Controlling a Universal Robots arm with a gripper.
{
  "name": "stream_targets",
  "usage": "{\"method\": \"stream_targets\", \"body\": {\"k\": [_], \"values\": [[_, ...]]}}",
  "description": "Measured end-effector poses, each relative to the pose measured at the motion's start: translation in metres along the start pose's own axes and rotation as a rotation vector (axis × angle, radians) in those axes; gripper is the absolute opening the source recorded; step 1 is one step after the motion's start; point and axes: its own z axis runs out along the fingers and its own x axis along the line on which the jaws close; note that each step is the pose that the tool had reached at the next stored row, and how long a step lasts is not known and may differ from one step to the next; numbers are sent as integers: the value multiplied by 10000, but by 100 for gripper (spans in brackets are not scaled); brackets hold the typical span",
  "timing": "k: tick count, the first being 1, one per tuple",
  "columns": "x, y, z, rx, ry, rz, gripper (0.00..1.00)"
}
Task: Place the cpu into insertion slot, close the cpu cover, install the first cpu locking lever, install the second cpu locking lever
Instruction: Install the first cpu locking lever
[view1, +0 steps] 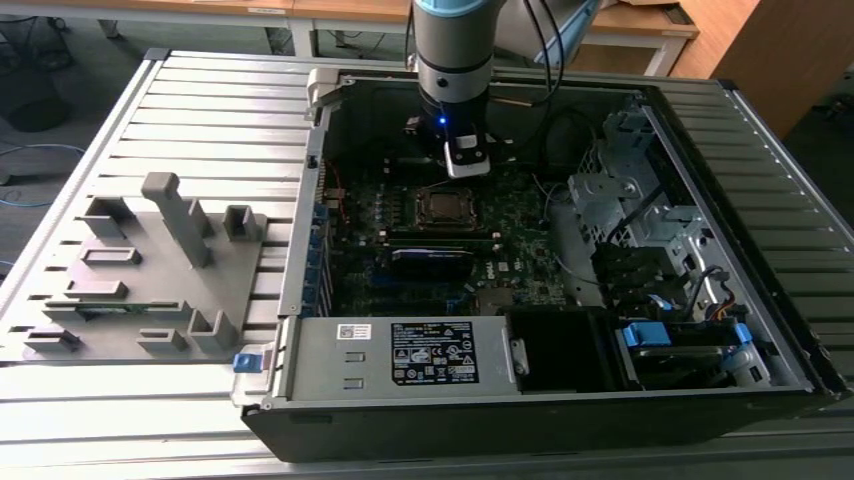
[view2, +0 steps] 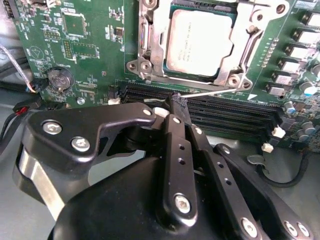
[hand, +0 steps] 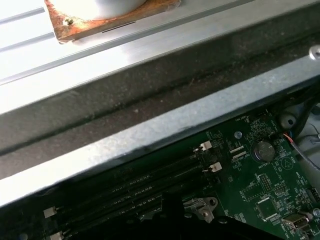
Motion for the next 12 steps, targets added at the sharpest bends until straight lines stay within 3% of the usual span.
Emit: {"method": "stream_targets", "body": {"k": [4,8,12], "values": [[1,-1,10,-14,-17,0,11],[1,-7,32,-4,-132,-29,11],[4,-3,35,2,-140,-29,11]]}}
